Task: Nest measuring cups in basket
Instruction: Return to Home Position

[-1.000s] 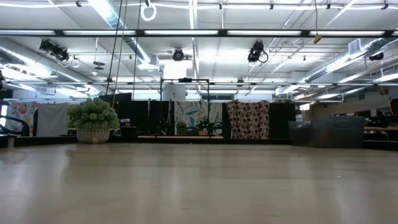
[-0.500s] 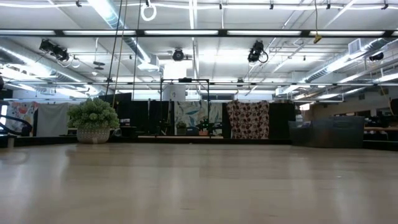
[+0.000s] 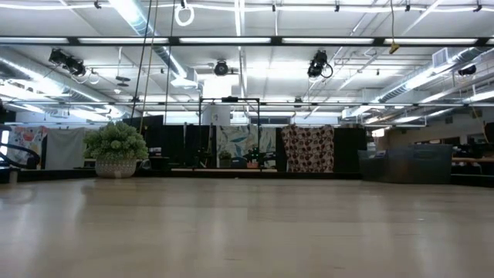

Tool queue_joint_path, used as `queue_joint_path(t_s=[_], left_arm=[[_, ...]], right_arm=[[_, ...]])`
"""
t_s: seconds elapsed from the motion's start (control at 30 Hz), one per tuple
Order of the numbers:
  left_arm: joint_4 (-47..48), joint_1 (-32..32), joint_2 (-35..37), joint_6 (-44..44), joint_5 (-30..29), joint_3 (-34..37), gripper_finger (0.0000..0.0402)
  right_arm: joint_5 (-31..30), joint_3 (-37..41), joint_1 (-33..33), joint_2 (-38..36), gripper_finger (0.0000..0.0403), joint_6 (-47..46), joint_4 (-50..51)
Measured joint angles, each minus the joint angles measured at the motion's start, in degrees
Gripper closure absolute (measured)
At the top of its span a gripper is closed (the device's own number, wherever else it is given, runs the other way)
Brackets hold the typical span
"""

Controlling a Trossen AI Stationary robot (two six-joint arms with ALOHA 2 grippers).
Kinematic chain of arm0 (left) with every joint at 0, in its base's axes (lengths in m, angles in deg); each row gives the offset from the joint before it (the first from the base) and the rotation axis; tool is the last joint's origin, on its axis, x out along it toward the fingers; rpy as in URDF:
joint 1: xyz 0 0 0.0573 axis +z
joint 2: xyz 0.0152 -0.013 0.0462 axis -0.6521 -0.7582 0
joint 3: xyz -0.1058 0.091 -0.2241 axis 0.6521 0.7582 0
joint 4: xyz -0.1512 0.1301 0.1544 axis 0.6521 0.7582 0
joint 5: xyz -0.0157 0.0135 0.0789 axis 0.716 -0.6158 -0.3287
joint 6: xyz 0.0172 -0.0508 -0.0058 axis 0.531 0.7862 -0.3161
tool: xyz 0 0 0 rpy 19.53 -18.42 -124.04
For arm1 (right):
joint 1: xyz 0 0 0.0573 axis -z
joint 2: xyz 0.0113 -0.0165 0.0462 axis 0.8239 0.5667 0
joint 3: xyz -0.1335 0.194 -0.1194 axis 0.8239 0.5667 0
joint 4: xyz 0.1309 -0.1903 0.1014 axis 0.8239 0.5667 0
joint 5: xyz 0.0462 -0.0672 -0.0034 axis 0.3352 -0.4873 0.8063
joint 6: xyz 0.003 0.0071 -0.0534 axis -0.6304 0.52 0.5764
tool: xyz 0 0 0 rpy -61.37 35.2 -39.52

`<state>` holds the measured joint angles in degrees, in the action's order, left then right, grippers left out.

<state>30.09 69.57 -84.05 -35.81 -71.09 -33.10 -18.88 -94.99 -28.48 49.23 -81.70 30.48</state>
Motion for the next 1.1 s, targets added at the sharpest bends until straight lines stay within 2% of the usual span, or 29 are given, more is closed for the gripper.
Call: queue_joint_path(t_s=[0.2,0.37,0.5,0.57,0.8,1.0,1.1], left_arm=[[-8.9,4.9,15.7,-0.5,6.1,12.9,0.0398],[-11.4,9.0,25.7,-0.5,9.2,20.8,0.0398],[-6.6,12.2,25.0,-1.8,11.9,21.2,0.0398],[-9.8,13.8,25.0,-3.4,16.2,22.9,0.0398],[-19.9,18.8,25.6,-7.6,24.5,30.8,0.0398],[-28.0,21.9,25.6,-8.0,30.8,40.6,0.0398],[-35.5,22.8,25.6,-7.4,34.4,46.8,0.0398]], right_arm=[[5.7,7.8,1.0,0.0,0.0399,0.4,-8.2],[10.3,12.8,1.0,0.0,0.0399,1.4,-13.8],[13.7,16.1,1.0,-2.1,0.0399,0.9,-18.1],[15.0,18.0,1.0,-4.4,0.0399,0.5,-21.0],[16.1,27.6,1.0,-14.6,0.0399,-1.3,-31.6],[16.1,33.0,1.0,-20.3,0.0399,-1.4,-32.4],[16.1,35.3,1.0,-22.1,0.0399,-1.2,-32.6]])
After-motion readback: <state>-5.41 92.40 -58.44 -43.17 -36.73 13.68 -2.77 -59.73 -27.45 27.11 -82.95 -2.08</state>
